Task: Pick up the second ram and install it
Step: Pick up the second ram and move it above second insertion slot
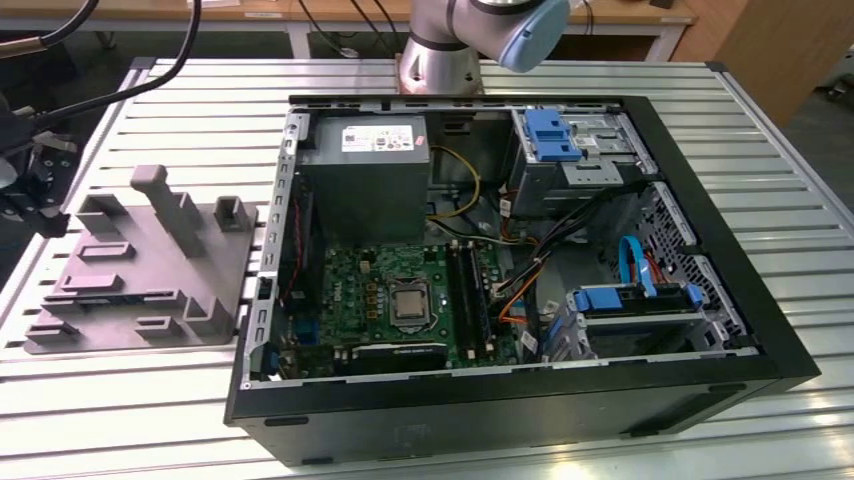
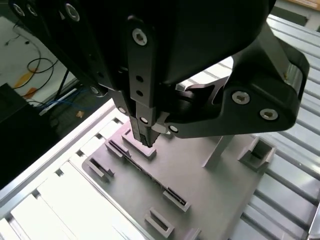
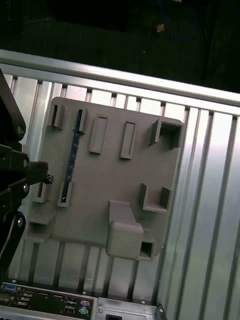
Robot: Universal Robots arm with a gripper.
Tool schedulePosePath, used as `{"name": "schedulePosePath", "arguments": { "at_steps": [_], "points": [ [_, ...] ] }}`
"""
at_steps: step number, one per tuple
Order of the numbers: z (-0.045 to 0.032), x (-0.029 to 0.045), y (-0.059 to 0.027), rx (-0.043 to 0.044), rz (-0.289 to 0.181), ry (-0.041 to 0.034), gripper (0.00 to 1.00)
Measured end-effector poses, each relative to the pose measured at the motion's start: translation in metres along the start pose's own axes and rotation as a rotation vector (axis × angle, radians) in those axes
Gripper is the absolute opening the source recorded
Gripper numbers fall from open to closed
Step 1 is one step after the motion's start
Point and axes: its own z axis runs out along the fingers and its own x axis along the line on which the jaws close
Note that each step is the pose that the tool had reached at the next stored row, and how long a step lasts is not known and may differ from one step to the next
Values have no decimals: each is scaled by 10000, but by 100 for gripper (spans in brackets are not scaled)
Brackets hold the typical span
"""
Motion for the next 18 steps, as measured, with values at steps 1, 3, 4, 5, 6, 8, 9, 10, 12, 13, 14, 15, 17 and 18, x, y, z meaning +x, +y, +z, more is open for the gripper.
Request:
{"name": "schedulePosePath", "arguments": {
  "at_steps": [1, 3, 4, 5, 6, 8, 9, 10, 12, 13, 14, 15, 17, 18],
  "points": [
    [2, 0, 0, 1, -180, 5, 10],
    [4, 0, 0, 5, -539, 19, 10],
    [5, 0, 0, 7, -720, 26, 10],
    [7, 0, 0, 8, -898, 32, 10],
    [8, 0, 0, 10, -1090, 39, 10],
    [11, 0, 0, 14, -1448, 52, 10],
    [12, 0, -1, 15, -1629, 58, 10],
    [13, 0, -1, 17, -1808, 65, 10],
    [17, 0, -1, 20, -2179, 77, 10],
    [18, 0, -1, 22, -2358, 84, 10],
    [20, 0, -1, 23, -2538, 90, 10],
    [21, 0, -1, 25, -2717, 97, 10],
    [24, 0, -1, 29, -3077, 109, 10],
    [25, 0, -1, 31, -3274, 117, 10]
  ]
}}
